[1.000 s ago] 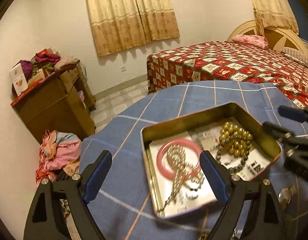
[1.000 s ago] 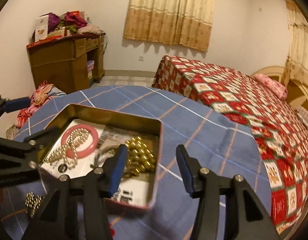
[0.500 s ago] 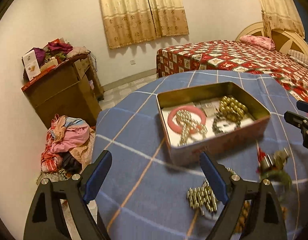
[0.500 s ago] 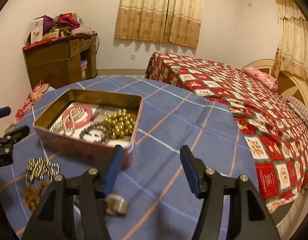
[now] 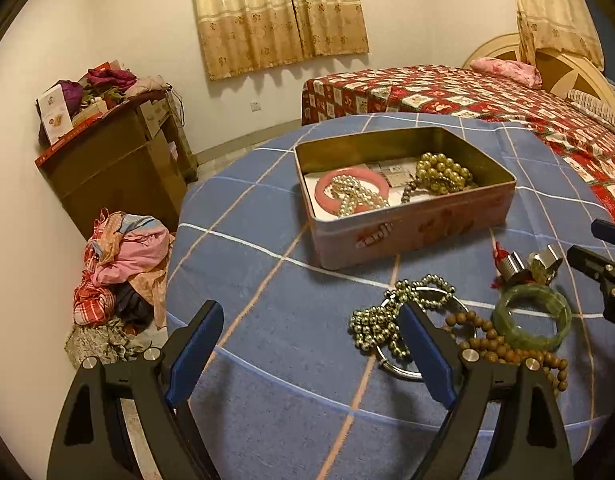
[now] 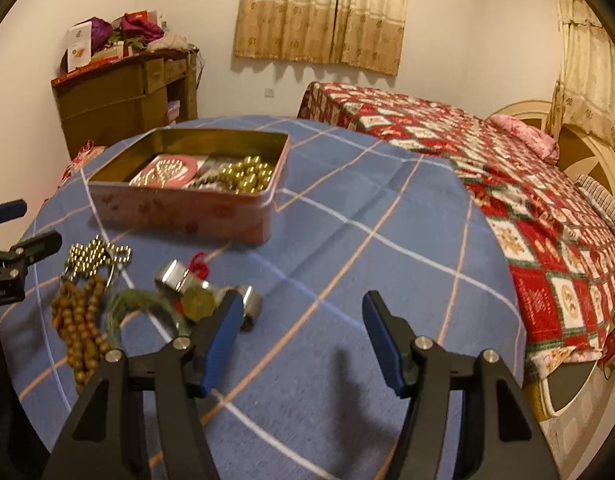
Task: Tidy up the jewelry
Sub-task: 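Withdraw both open tools from the tin toward the remaining jewelry, then grasp the silver bead strand with the left tool while the right tool grasps the green jade bangle, then carry the silver beads and jade bangle over the tin and lower them inside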
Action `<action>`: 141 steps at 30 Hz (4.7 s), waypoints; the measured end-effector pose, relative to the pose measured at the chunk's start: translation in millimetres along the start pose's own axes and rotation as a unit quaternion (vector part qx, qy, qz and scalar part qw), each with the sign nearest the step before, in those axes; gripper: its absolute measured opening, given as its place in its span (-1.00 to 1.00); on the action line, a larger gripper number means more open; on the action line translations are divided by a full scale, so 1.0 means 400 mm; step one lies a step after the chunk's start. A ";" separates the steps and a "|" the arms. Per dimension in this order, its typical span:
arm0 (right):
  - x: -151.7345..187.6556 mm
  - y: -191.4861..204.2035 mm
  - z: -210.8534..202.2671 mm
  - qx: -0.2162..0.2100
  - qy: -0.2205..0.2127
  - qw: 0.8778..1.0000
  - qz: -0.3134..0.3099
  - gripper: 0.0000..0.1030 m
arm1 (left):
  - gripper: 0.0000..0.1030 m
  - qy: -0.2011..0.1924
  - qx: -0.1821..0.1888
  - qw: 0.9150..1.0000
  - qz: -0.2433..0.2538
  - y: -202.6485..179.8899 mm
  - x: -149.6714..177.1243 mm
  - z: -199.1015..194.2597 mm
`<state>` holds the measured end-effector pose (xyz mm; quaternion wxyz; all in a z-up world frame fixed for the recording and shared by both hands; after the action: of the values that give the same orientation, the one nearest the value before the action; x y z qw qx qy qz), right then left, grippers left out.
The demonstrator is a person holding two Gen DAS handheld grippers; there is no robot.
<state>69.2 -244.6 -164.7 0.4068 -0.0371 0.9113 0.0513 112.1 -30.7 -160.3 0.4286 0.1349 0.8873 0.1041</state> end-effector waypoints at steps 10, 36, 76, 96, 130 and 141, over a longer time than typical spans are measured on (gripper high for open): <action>0.018 0.007 0.036 -0.010 0.026 1.000 0.001 0.25 | 0.73 0.027 0.016 0.999 0.010 -0.031 0.030 0.033; -0.011 0.064 -0.018 -0.029 -0.013 0.999 -0.003 0.22 | -0.75 -0.020 0.104 0.994 0.007 -0.054 -0.029 -0.056; 0.028 0.222 0.040 -0.075 0.039 0.989 -0.121 -0.21 | -0.81 0.028 0.100 0.994 -0.018 -0.027 0.055 -0.029; 0.036 0.227 0.049 -0.105 0.048 0.990 -0.085 -0.83 | -0.81 0.027 0.099 0.994 -0.028 -0.023 0.049 -0.027; -0.156 0.132 -0.039 -0.065 -0.072 0.993 -0.065 -0.83 | -0.81 -0.063 0.083 0.994 -0.039 0.016 -0.172 -0.111; -0.227 0.112 -0.007 -0.049 -0.080 0.993 -0.066 -0.83 | -0.81 -0.072 0.064 0.995 -0.030 -0.002 -0.253 -0.069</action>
<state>122.9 -198.1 -92.2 0.4786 -0.1134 0.8677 0.0719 150.4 -66.6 -69.5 0.4849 0.1427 0.8625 0.0237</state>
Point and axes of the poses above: each gripper's, at about its wrist camera, not at the fingertips, and z roughly the way its jaws point, y to its left, x to its underside, the point moved 7 cm from there along z, roughly the way its jaws point, and after that the axes turned 13 degrees about -x, right-handed, at the moved point
